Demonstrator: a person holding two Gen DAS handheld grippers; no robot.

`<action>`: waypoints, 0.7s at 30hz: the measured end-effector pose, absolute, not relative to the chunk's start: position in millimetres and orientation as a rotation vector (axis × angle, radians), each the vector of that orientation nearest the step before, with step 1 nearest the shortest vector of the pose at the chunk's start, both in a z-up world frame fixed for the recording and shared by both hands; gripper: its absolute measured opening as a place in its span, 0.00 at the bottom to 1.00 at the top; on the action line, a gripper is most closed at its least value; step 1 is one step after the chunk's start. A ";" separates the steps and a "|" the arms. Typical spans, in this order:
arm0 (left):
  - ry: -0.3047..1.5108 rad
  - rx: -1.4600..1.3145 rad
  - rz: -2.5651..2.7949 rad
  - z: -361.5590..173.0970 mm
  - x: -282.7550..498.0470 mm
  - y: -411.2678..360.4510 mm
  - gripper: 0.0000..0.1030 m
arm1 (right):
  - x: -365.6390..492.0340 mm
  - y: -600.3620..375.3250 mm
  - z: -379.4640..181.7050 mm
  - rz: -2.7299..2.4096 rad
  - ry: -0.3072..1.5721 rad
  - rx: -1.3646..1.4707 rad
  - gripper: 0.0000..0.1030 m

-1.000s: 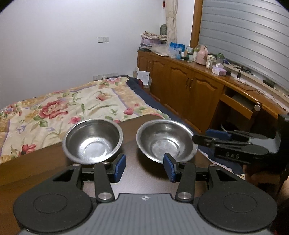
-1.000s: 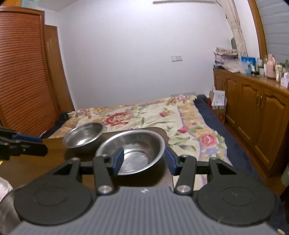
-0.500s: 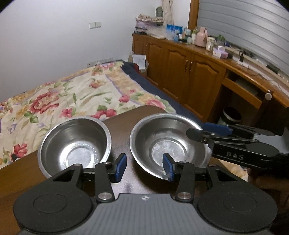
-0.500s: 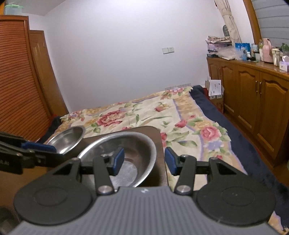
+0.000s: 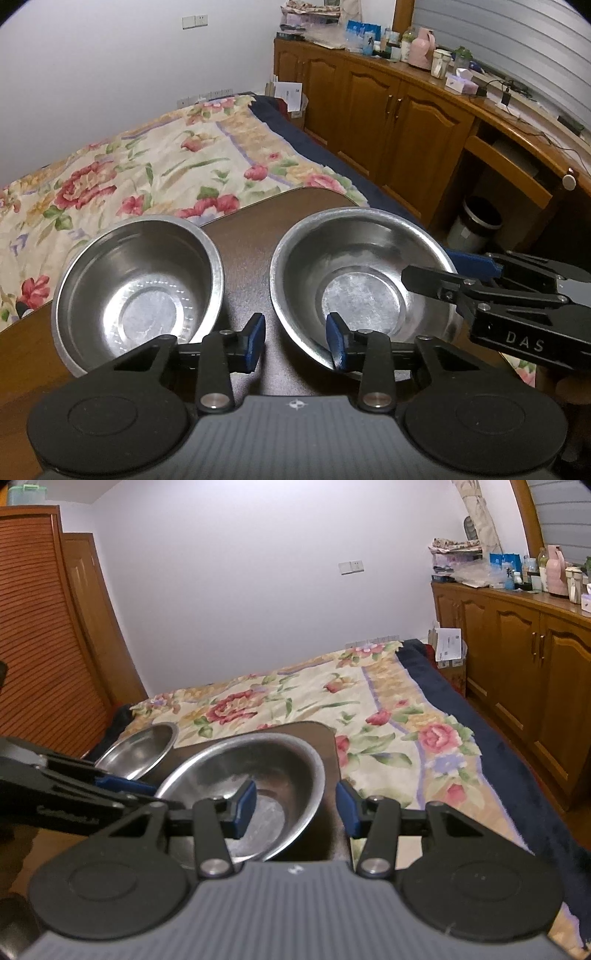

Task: Organize plates and bowls

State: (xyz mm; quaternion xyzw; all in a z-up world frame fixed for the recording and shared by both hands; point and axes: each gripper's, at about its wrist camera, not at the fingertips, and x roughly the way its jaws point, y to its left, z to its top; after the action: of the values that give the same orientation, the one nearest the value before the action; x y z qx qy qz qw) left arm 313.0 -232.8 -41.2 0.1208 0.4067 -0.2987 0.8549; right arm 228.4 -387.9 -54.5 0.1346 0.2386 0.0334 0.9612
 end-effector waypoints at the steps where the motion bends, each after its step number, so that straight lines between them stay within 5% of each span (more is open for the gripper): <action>1: 0.858 0.249 -0.628 -41.6 313.7 -232.6 0.31 | 228.6 -387.5 -55.0 0.072 0.487 0.276 0.46; 10: 0.851 0.236 -0.628 -36.5 309.4 -229.6 0.24 | 229.8 -391.2 -60.9 0.114 0.518 0.348 0.25; 21: 0.755 0.202 -0.647 4.2 284.2 -210.3 0.24 | 211.9 -380.6 -33.7 0.120 0.463 0.316 0.23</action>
State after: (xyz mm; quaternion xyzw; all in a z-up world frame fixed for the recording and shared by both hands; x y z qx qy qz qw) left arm 284.2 -210.3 4.2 0.0968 0.3615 -0.3096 0.8741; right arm 211.9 -380.6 -33.7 0.1557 0.2282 0.0591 0.9593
